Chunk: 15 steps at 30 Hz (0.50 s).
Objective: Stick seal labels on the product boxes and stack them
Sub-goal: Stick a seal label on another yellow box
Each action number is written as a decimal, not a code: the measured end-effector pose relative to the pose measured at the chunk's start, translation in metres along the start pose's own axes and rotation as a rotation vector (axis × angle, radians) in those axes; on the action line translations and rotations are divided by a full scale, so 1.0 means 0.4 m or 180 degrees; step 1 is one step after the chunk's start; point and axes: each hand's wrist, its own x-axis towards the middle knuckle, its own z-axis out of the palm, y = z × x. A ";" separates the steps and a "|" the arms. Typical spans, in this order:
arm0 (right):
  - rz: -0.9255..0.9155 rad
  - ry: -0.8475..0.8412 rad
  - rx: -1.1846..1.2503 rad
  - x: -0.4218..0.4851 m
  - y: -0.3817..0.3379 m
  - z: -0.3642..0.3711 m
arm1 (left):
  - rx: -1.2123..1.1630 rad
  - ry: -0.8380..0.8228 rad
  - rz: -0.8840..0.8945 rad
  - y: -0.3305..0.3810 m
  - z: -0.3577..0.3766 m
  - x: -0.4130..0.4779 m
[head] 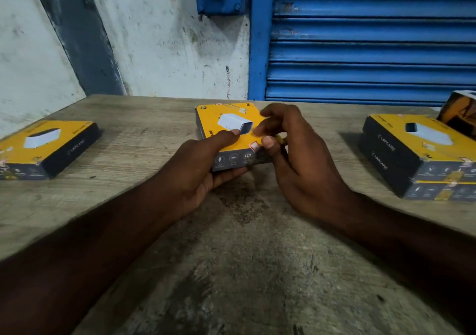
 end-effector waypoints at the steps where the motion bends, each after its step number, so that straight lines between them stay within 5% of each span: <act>1: 0.0050 -0.0005 0.0049 0.002 0.003 -0.002 | 0.0015 -0.0016 -0.0011 -0.001 0.000 0.000; 15: -0.0332 0.0247 0.0028 0.006 0.013 0.002 | 0.0023 -0.0170 -0.0158 -0.002 -0.001 -0.001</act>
